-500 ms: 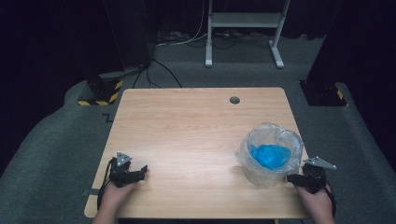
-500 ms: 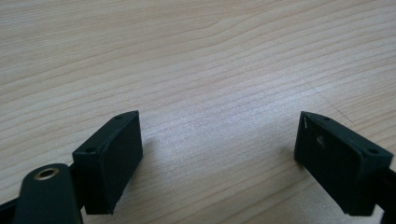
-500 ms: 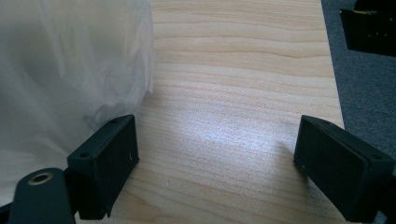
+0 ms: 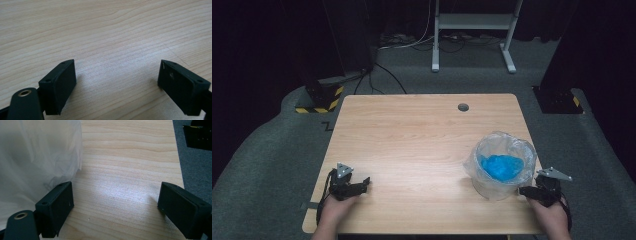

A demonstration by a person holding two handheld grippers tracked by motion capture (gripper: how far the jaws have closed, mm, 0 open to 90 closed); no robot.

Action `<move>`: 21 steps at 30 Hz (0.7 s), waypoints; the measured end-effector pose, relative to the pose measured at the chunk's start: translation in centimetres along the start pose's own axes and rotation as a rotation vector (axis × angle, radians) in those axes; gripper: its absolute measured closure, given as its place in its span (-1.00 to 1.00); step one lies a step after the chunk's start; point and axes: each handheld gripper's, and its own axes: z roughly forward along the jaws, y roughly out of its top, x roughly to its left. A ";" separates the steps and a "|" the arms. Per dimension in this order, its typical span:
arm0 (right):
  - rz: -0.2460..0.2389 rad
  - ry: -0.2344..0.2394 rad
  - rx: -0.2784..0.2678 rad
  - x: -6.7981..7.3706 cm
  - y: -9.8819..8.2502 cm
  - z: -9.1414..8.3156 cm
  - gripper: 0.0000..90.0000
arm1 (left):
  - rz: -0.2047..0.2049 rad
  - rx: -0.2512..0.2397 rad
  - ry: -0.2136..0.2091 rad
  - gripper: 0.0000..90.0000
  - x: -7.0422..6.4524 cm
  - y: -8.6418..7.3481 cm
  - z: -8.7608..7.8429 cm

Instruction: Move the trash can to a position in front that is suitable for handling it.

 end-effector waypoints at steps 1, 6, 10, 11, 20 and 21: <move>-0.002 -0.001 -0.001 0.0 0.0 0.0 -0.72 | 0.000 0.000 0.000 -0.66 0.0 0.0 0.0; 0.002 -0.002 -0.001 0.0 0.0 0.1 -0.72 | 0.000 0.000 0.000 -0.66 0.0 0.0 0.0; 0.002 -0.003 -0.001 0.0 0.0 0.1 -0.72 | 0.002 0.001 -0.001 -0.67 0.0 0.0 0.0; 0.003 -0.003 -0.001 0.0 0.0 0.1 -0.72 | 0.003 0.001 -0.001 -0.67 0.0 0.0 0.0; 0.007 -0.017 0.000 0.0 0.2 -0.1 -0.71 | 0.004 0.003 -0.008 -0.68 0.1 0.1 0.1; 0.006 -0.020 -0.009 -0.1 0.3 -0.2 -0.70 | 0.005 0.002 -0.009 -0.68 0.1 0.1 0.1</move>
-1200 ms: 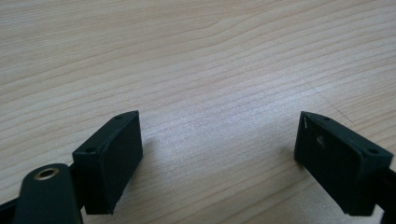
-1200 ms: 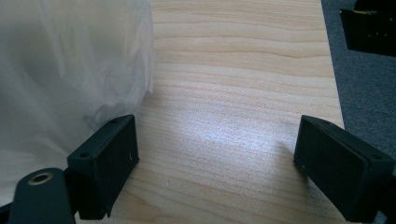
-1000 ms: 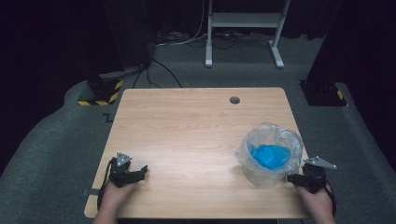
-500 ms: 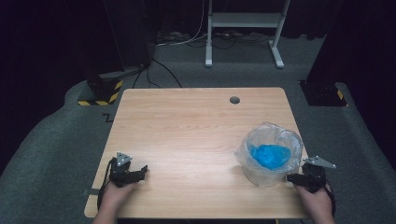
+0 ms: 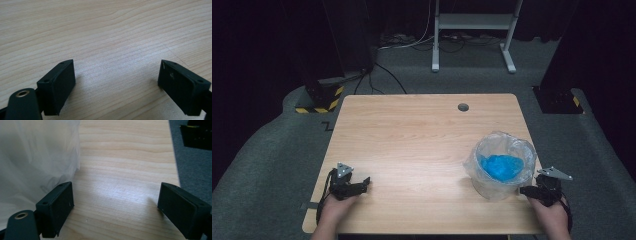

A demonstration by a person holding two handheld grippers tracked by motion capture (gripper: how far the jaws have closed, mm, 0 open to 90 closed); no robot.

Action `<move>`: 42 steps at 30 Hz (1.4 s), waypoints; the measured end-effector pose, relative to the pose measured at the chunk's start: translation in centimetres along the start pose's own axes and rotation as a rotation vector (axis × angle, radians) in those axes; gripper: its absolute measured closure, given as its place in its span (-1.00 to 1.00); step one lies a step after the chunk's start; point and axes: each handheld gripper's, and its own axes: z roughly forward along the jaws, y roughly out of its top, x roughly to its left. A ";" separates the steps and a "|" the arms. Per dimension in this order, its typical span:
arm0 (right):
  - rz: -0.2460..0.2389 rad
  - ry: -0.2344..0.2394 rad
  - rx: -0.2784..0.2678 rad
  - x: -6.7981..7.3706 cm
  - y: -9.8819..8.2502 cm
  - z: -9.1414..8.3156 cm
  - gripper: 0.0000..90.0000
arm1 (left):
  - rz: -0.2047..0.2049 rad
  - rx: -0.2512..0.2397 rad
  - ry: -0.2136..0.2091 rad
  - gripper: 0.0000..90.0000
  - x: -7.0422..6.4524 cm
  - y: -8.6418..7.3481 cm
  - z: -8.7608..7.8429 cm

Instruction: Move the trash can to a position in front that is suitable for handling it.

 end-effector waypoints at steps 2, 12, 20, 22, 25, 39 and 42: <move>0.001 -0.008 -0.030 -0.2 0.3 -0.4 -0.69 | 0.000 0.000 -0.001 -0.68 0.0 0.0 0.0; 0.007 -0.084 -0.163 -0.9 2.1 -2.2 -0.68 | 0.000 0.001 -0.001 -0.68 0.0 0.0 0.0; -0.004 -0.050 -0.216 0.0 3.0 -2.7 -0.65 | 0.000 0.001 0.002 -0.68 0.0 0.0 0.0; -0.005 -0.042 -0.220 0.1 3.0 -2.6 -0.65 | 0.001 0.001 0.002 -0.68 0.0 0.0 0.0; -0.010 -0.023 -0.227 0.5 3.3 -2.6 -0.64 | 0.000 0.001 0.004 -0.67 -0.1 0.0 0.0; -0.083 0.073 -0.185 4.6 5.3 -1.6 -0.59 | -0.001 0.001 0.003 -0.68 -0.1 0.0 -0.1; -0.093 0.073 -0.164 6.1 6.1 -1.1 -0.59 | 0.001 0.001 0.000 -0.68 -0.1 0.0 -0.1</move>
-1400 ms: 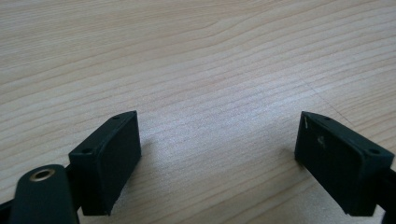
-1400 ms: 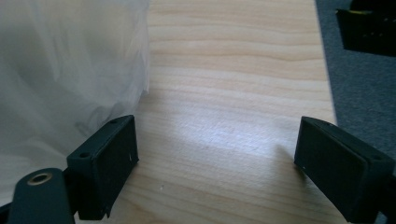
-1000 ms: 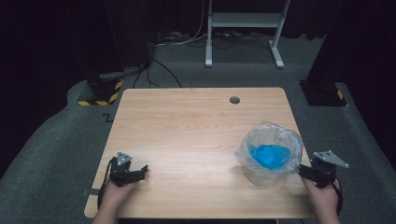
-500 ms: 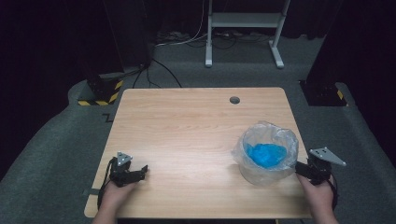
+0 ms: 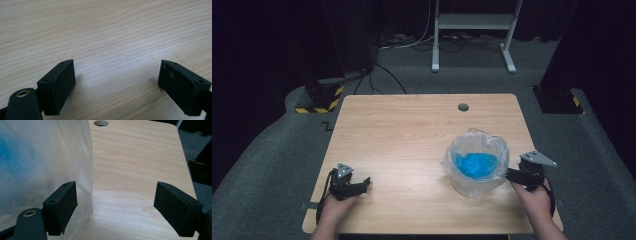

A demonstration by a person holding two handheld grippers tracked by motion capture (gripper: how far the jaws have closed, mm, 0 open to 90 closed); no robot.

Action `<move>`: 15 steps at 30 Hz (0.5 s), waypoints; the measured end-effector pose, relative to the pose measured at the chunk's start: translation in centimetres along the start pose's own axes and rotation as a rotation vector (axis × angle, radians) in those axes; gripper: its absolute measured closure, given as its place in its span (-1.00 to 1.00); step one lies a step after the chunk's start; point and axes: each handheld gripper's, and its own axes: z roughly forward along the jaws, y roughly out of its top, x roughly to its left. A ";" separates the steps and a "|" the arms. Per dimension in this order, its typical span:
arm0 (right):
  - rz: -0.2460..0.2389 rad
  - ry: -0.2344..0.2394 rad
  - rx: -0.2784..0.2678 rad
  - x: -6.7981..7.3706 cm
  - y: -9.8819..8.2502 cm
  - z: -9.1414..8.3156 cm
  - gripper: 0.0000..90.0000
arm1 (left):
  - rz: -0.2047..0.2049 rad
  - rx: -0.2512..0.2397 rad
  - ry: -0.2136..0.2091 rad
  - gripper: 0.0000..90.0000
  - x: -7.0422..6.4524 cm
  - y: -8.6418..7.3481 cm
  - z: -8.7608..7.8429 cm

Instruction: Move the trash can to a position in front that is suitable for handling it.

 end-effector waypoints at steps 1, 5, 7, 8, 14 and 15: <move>0.001 -0.002 0.003 0.3 0.2 0.2 -0.60 | 0.000 0.000 0.000 -0.68 0.0 0.0 0.0; 0.013 -0.006 0.006 2.0 1.1 1.2 -0.59 | 0.001 0.000 -0.002 -0.68 0.0 0.0 0.0; 0.013 -0.004 0.007 2.4 1.2 1.5 -0.59 | 0.001 0.000 -0.003 -0.68 0.0 0.0 0.0; 0.011 -0.003 0.007 2.8 1.3 1.7 -0.59 | 0.001 0.000 -0.004 -0.68 0.0 0.0 0.0; -0.022 0.006 0.019 6.6 2.0 3.4 -0.58 | 0.003 0.001 -0.007 -0.69 0.0 0.0 0.0; -0.024 0.010 0.018 7.0 2.1 3.5 -0.58 | 0.003 0.001 -0.007 -0.69 0.0 0.0 0.0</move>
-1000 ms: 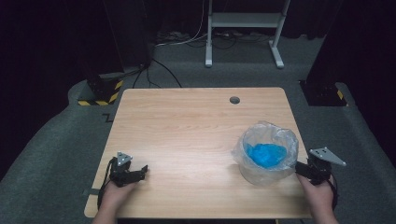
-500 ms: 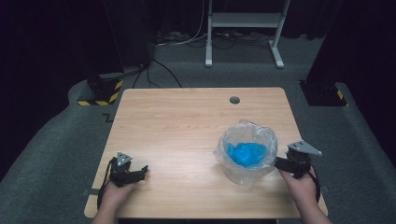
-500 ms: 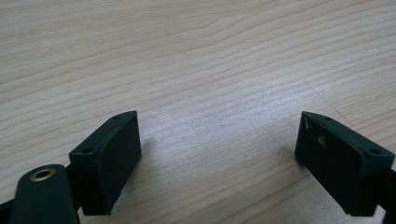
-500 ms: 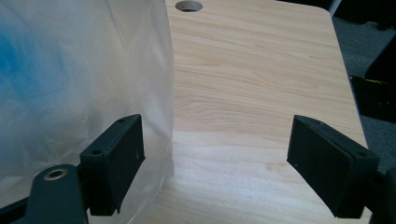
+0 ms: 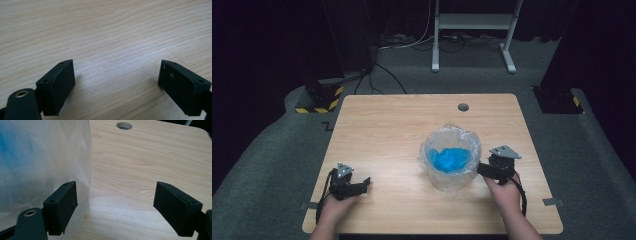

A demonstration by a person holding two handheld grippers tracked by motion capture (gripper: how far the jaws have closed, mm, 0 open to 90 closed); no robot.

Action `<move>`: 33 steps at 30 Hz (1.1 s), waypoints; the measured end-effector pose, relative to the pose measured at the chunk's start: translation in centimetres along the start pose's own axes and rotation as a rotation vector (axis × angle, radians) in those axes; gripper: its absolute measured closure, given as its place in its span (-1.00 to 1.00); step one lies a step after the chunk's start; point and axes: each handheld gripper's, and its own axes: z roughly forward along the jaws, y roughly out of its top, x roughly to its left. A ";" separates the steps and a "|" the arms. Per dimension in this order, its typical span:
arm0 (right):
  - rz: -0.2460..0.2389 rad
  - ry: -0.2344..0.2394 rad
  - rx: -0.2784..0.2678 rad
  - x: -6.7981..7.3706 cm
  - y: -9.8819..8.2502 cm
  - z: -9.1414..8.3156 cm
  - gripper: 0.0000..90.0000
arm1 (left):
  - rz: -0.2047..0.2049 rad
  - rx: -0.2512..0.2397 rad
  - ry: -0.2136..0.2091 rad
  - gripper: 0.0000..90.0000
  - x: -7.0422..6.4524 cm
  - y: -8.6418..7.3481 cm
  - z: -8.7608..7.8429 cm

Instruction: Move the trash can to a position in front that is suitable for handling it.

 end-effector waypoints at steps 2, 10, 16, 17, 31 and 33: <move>-0.004 0.002 -0.002 0.4 0.1 0.2 -0.59 | 0.001 0.000 0.000 -0.69 0.0 0.0 0.0; -0.028 0.008 0.015 1.0 -0.1 0.0 -0.65 | 0.001 0.001 0.001 -0.70 0.0 0.0 0.0; -0.020 0.029 0.003 0.5 -1.0 -0.3 -0.65 | -0.001 0.006 0.004 -0.71 -0.1 0.1 0.1; -0.015 0.035 -0.007 0.4 -1.2 -0.3 -0.65 | 0.000 0.007 0.005 -0.72 -0.1 0.1 0.1; -0.016 0.029 -0.030 -0.4 -2.3 -0.9 -0.61 | 0.067 -0.025 -0.048 -0.67 -1.9 1.7 0.1; -0.019 0.026 -0.037 -0.3 -2.3 -1.1 -0.61 | 0.084 -0.039 -0.067 -0.67 -2.6 2.2 0.0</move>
